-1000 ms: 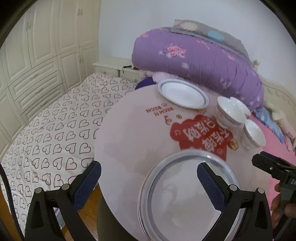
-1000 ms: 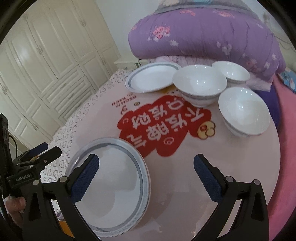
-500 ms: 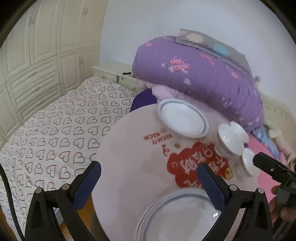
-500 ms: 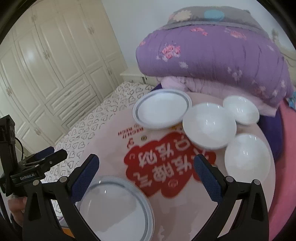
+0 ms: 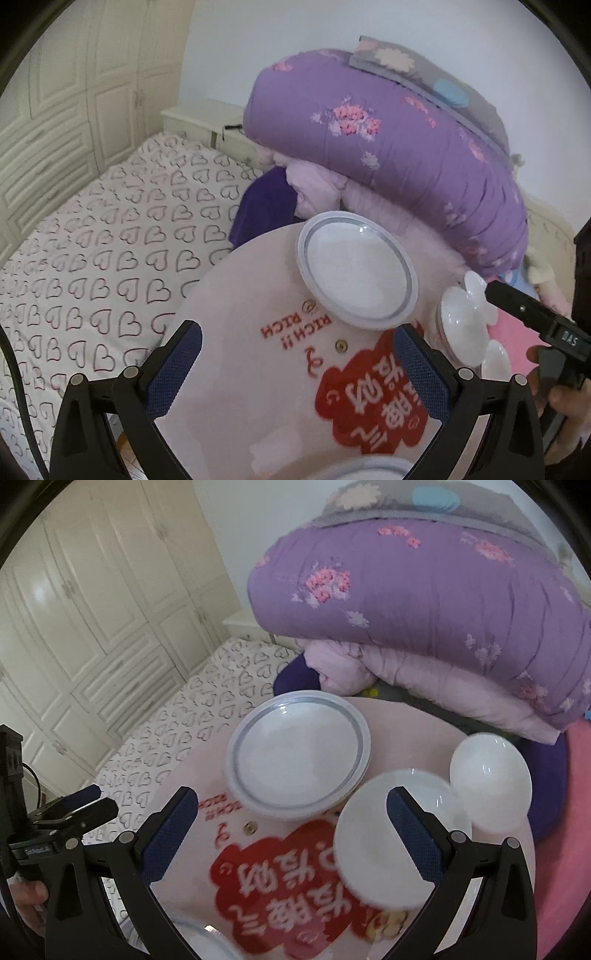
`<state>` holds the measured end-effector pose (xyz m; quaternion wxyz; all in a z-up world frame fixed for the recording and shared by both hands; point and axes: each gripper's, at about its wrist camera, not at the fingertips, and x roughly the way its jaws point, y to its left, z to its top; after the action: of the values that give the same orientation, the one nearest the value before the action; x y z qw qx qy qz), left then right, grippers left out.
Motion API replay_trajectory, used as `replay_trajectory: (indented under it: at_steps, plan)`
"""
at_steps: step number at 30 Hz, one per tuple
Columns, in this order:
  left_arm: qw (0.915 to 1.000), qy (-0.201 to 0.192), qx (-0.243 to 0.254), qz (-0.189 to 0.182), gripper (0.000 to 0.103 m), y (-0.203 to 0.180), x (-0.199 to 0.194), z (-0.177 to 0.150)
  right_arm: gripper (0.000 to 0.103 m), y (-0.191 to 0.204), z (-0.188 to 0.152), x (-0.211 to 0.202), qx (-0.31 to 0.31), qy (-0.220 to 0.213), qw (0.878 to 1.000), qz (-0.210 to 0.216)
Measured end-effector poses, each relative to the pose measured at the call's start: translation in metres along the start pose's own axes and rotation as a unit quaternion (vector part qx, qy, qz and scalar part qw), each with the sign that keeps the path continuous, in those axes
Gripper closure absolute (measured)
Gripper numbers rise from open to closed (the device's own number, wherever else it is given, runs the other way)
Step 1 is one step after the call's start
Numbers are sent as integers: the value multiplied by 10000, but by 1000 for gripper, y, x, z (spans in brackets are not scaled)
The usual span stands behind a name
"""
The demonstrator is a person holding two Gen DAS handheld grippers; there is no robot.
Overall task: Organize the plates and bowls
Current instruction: 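Move both grippers toward a smaller blue-rimmed plate beside the bowls, then close both grippers on the rim of the smaller plate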
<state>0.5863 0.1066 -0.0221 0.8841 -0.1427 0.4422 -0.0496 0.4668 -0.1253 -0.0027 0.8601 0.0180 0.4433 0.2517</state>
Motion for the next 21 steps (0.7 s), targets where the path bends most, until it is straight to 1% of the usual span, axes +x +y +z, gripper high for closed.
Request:
replay_trajectory:
  at_steps: [6, 9, 19, 21]
  plan:
    - [9990, 387, -171, -105, 2, 9, 59, 41, 0, -18, 30, 41, 69, 342, 9993, -94]
    - [9983, 522, -223, -96, 3, 11, 84, 55, 0, -27, 37, 61, 122, 538, 9984, -157]
    - [9949, 932, -356, -132, 4, 14, 163, 80, 0, -48, 48, 109, 270, 1069, 9935, -267]
    - [9935, 1039, -413, -209, 5, 14, 177, 84, 0, -52, 48, 119, 319, 1219, 9917, -261]
